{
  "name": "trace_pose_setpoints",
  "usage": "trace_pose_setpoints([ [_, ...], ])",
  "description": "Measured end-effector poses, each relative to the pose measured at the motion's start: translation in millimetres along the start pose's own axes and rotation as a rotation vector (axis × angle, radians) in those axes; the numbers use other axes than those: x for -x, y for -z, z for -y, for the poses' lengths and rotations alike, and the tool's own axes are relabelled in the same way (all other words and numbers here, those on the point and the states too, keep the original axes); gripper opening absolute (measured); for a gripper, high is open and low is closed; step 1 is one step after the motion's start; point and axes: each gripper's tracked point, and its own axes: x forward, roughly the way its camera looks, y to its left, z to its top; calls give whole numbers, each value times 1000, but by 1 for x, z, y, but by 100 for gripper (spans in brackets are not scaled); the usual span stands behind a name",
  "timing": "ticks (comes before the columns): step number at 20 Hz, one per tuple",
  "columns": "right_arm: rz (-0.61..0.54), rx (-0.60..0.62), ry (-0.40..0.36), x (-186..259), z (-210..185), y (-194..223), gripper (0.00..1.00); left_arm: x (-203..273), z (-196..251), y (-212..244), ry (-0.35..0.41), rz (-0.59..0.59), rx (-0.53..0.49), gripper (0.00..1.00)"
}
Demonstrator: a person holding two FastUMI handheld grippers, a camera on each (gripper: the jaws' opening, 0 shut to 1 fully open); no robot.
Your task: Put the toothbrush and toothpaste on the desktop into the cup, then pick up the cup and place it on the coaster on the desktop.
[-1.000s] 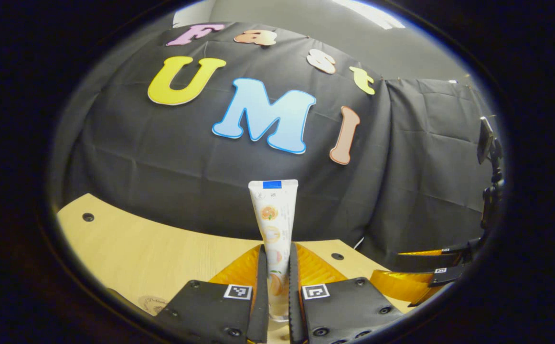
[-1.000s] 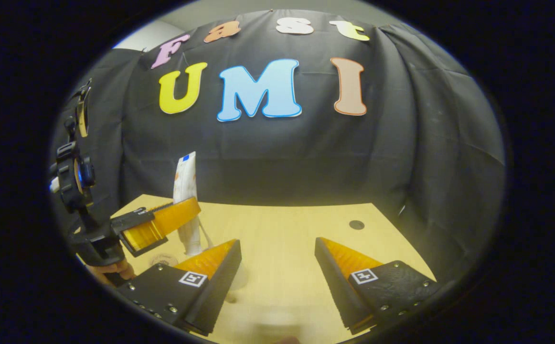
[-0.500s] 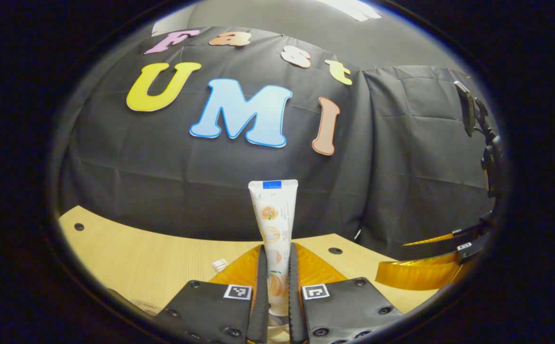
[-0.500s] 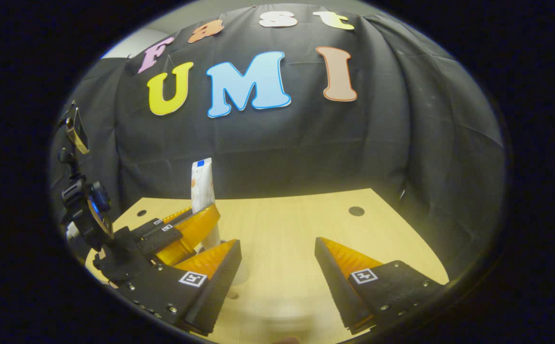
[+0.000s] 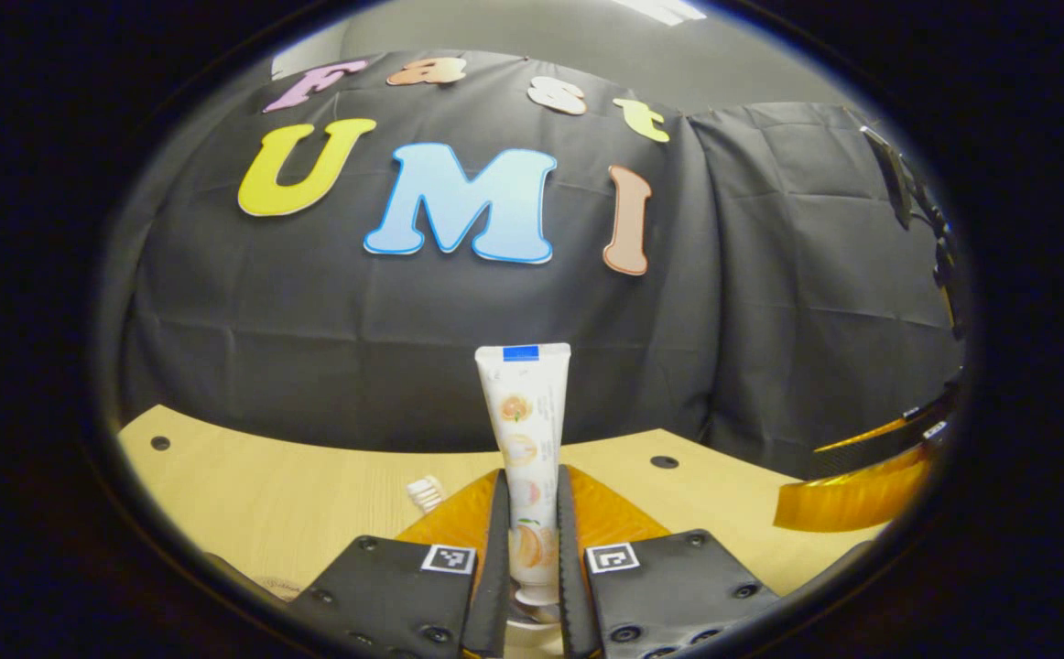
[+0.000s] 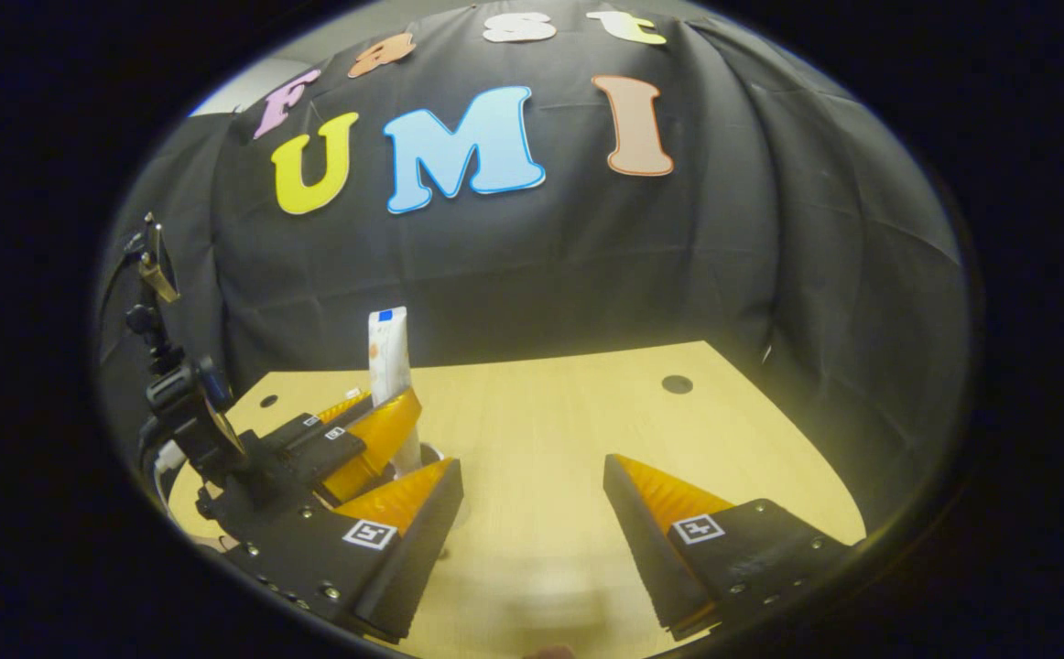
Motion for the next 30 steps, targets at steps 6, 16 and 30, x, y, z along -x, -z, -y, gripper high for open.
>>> trace_pose_setpoints([
  [6,-10,-12,-22,-4,-11,3,94,8,10,-16,18,20,-17,84],
  [16,-13,-20,-54,-6,-30,-1,94,49,-6,-68,-17,95,-51,92],
  [30,-178,95,-106,-32,-85,31,94,119,-69,-121,-150,141,-82,91],
])
